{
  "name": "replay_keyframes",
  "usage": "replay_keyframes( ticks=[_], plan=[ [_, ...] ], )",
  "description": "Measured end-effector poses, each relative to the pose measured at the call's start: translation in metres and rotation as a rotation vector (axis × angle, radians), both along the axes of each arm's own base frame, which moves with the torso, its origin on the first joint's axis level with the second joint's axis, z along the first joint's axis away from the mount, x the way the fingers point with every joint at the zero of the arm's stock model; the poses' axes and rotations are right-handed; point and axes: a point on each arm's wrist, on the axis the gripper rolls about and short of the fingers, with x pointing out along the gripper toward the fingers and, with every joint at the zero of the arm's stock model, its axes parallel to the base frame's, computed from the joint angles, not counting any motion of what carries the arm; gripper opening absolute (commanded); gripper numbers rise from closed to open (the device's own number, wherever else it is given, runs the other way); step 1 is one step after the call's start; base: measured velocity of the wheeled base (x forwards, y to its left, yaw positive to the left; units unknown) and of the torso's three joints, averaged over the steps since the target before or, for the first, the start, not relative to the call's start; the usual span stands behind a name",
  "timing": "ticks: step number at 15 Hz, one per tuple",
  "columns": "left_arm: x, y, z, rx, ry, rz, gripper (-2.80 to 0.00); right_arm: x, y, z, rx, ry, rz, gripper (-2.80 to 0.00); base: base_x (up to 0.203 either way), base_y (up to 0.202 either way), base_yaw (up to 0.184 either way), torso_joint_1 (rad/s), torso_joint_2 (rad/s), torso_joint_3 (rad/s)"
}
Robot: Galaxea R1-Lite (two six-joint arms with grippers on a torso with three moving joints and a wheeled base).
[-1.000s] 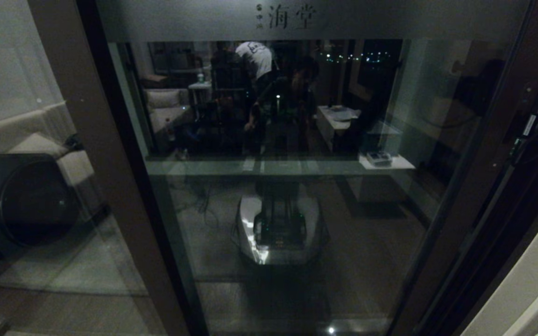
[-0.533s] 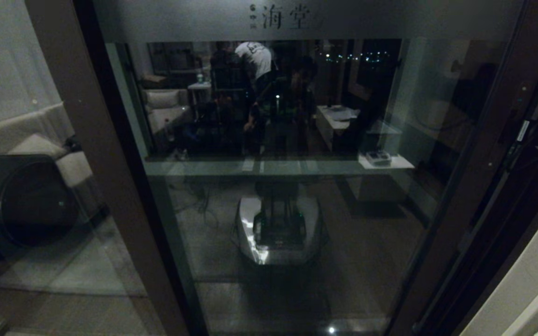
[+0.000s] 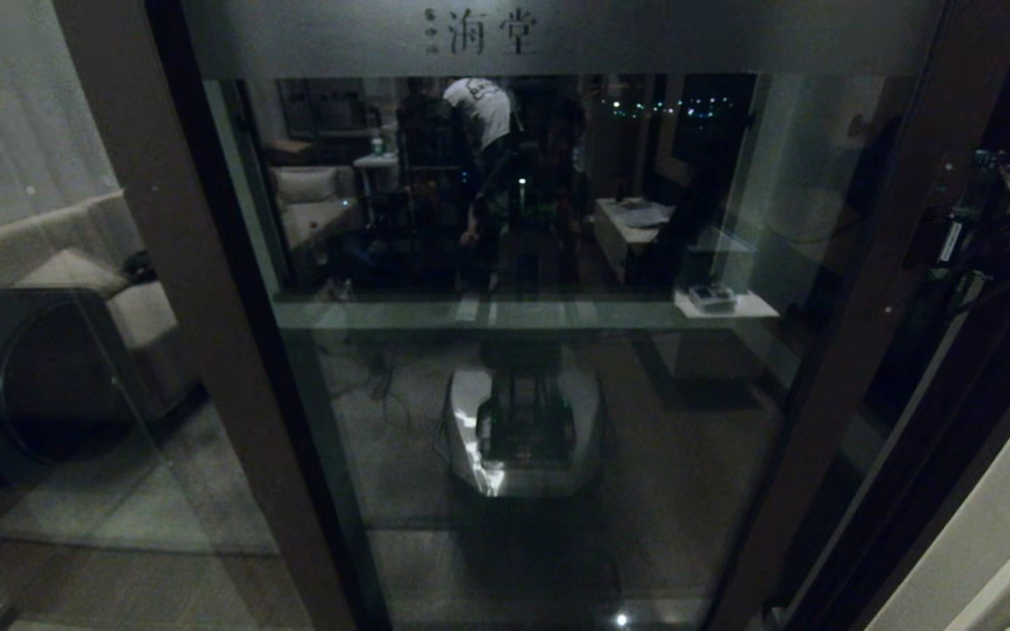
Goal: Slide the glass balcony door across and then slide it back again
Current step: Open the slid door
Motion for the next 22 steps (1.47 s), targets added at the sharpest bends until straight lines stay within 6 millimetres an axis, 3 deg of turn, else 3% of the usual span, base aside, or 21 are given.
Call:
replay_keyframes(
  ticks=[5, 13, 22],
  plan=[
    [0.0, 0.0, 0.0, 0.0, 0.0, 0.0, -2.8, -0.001, 0.003, 0.002, 0.084, -0.011, -0.026, -2.8, 0.0, 0.0, 0.0, 0.0, 0.0, 0.0],
    [0.0, 0.0, 0.0, 0.001, 0.0, 0.0, -2.8, 0.006, 0.043, 0.023, -0.012, -0.094, 0.019, -2.8, 0.0, 0.0, 0.0, 0.0, 0.0, 0.0],
    [0.0, 0.0, 0.0, 0.001, 0.0, 0.001, -2.8, 0.007, 0.052, 0.032, -0.029, -0.139, 0.095, -2.8, 0.0, 0.0, 0.0, 0.0, 0.0, 0.0]
  ],
)
